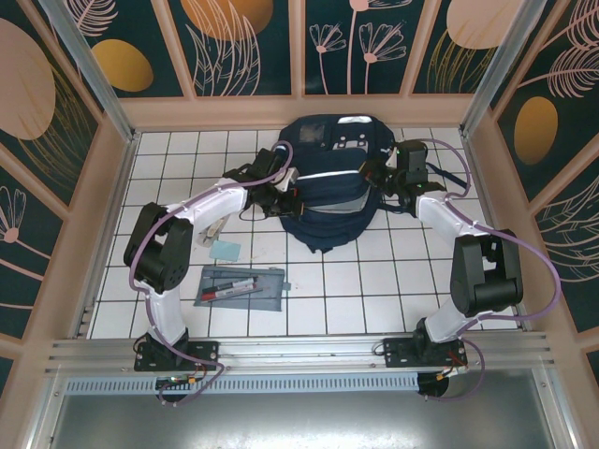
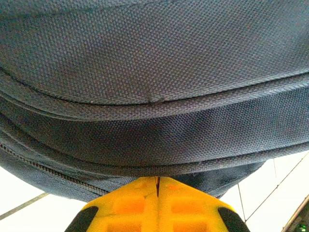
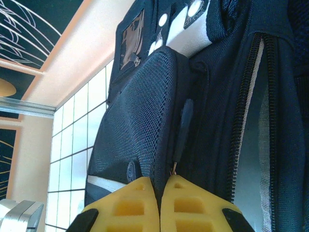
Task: Pack books, pencil case, and school supplies into a backpack
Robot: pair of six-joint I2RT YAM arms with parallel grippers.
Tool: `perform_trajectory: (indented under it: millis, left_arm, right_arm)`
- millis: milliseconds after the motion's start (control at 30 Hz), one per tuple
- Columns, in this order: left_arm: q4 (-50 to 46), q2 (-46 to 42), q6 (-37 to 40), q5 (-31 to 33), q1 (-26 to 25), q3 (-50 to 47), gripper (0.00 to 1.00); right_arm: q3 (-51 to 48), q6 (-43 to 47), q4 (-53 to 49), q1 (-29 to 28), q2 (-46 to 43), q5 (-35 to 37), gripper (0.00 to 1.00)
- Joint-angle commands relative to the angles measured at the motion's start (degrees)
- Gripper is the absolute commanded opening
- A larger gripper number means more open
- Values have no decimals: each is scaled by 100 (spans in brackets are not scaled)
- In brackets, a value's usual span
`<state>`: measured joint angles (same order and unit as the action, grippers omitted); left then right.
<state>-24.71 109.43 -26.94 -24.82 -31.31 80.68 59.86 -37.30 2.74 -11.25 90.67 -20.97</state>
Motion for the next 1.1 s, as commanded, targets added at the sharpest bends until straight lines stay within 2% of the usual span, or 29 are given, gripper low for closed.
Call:
perform_trajectory:
  millis: [0,200,300,367,567,600,667,733,800,867,1067]
  left_arm:
    - [29,-281,178,315,-13,32,0]
    - [-12,-374,771,1535,-15,-230,0]
    - [96,-448,1139,1679,-13,-516,0]
    - [119,-482,1233,1512,-8,-612,0]
    - [329,-477,1241,90,-15,-747,0]
    - [395,-447,1158,-81,-11,-760,0]
    - [612,-403,884,-365,-13,-803,0]
    - [871,-396,551,-517,-14,-835,0]
    - [1128,-422,224,-598,-12,-855,0]
    - [1513,-466,-145,-718,-18,-920,0]
    - [2329,-440,-955,-835,-68,-1011,0]
  right_arm:
    - [289,233,234,-70,-168,-172,0]
    - [439,480,71,-57,-142,-153,0]
    - [675,873,-161,-22,28,-133,0]
    - [928,1081,-425,22,218,-131,0]
    - [1367,1160,-876,70,558,87,2]
    - [1393,1132,-940,66,580,129,10]
    - [1402,1102,-1090,66,546,268,37]
    - [1224,1034,-1229,71,328,460,60]
    - [749,848,-1158,67,-79,549,76]
    - [118,570,-1022,57,-557,585,80]
    - [-1704,-448,-543,31,-1652,119,79]
